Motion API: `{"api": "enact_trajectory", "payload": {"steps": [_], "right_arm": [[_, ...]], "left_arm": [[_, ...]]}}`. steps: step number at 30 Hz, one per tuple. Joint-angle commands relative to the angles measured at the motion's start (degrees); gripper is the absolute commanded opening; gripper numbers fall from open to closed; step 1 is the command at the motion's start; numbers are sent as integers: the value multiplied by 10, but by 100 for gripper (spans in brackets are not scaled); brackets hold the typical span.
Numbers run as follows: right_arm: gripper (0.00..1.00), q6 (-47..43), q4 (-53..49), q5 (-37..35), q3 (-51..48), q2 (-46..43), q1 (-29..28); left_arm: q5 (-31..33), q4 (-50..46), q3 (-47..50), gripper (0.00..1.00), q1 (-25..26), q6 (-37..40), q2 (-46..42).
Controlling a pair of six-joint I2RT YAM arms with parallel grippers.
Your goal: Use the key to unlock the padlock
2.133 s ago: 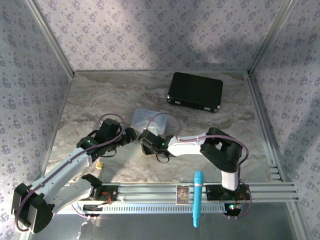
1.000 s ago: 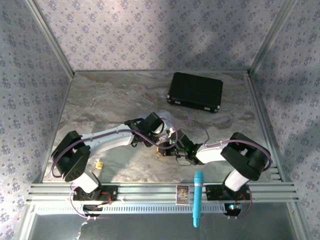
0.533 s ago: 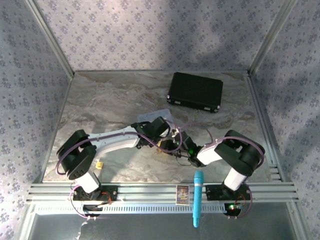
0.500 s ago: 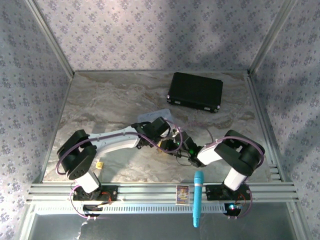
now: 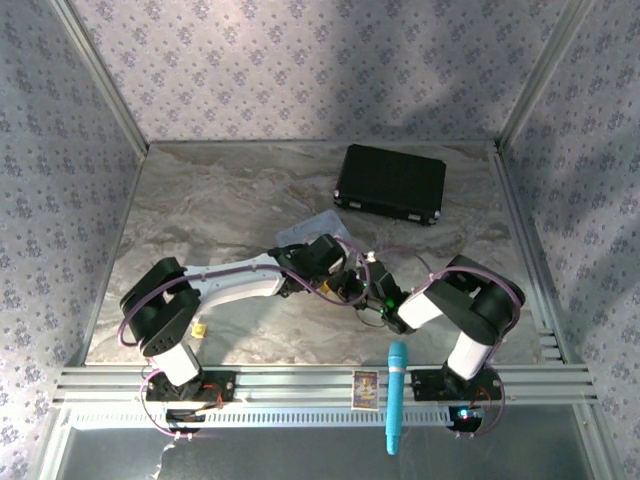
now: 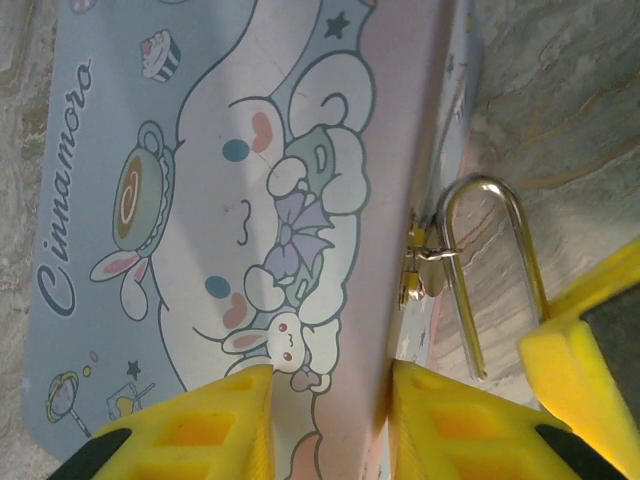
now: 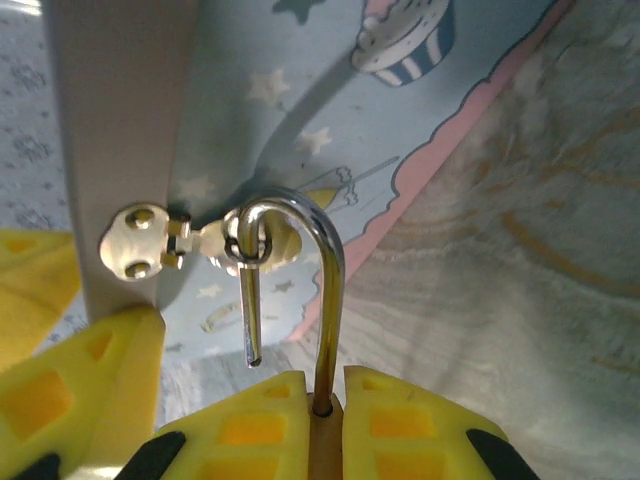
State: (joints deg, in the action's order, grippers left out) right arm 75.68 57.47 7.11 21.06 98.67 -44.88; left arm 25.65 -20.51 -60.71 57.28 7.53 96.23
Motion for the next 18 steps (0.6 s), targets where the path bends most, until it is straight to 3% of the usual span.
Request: {"api": "enact_trajectory", "payload": {"steps": [1,9,18], "right_arm": [[0,58,59,-45,-5,22,24],[0,61,50,-33,6,22,56],[0,-55,-209,75,31,-37,68]], "left_arm": [[-74,-111,39,29,6,3,52],[-57,-120,41,29,15,1,58],[25,-107,37,35,-11,-12,57]]}}
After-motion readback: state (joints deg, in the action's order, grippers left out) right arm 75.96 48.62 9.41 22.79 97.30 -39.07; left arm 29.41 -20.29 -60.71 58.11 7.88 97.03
